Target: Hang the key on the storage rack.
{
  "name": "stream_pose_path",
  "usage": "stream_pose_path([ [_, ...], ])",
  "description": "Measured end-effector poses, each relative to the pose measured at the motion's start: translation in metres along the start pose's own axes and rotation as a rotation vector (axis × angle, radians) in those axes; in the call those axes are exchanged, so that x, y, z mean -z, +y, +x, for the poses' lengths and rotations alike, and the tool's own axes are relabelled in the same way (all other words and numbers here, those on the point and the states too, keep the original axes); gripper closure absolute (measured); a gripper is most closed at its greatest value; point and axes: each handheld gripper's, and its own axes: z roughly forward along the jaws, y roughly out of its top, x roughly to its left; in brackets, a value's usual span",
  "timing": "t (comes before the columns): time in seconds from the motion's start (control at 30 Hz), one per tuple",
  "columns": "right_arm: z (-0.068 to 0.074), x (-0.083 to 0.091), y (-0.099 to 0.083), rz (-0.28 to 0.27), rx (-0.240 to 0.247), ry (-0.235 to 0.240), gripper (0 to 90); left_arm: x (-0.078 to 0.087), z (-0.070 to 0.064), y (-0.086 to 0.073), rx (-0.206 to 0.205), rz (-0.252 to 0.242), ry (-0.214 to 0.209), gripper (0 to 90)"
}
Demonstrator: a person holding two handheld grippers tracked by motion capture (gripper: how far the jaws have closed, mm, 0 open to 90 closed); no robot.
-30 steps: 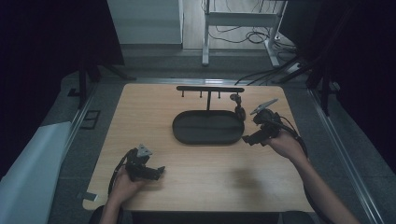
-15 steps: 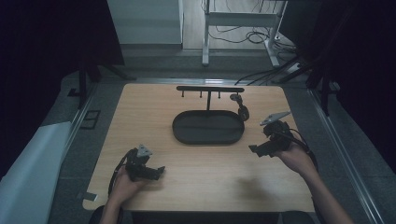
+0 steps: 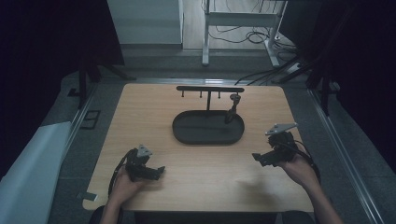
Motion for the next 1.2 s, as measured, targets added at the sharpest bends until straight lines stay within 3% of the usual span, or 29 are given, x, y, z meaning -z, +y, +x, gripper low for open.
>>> stream_pose_path([
  [0.33, 0.009, -0.023, -0.02, -0.006, -0.025, 0.012, 0.0, 0.0, -0.001, -0.001, 0.002, 0.001, 0.003, 0.0],
  [0.67, 0.016, -0.046, -0.046, -0.074, -0.085, 0.017, 0.0, 0.001, -0.001, -0.001, 0.004, -0.002, 0.004, 0.0],
  [0.9, 0.02, -0.057, -0.062, -0.117, -0.087, -0.002, 0.0, 0.0, -0.001, -0.001, 0.008, -0.006, 0.004, 0.0],
  [1.07, 0.022, -0.064, -0.073, -0.103, -0.059, -0.034, 0.0, 0.0, -0.001, 0.0, 0.007, -0.006, 0.003, 0.0],
  [1.2, 0.022, -0.068, -0.077, -0.08, -0.068, -0.013, 0.0, 0.0, -0.001, 0.0, 0.006, -0.004, 0.004, 0.0],
])
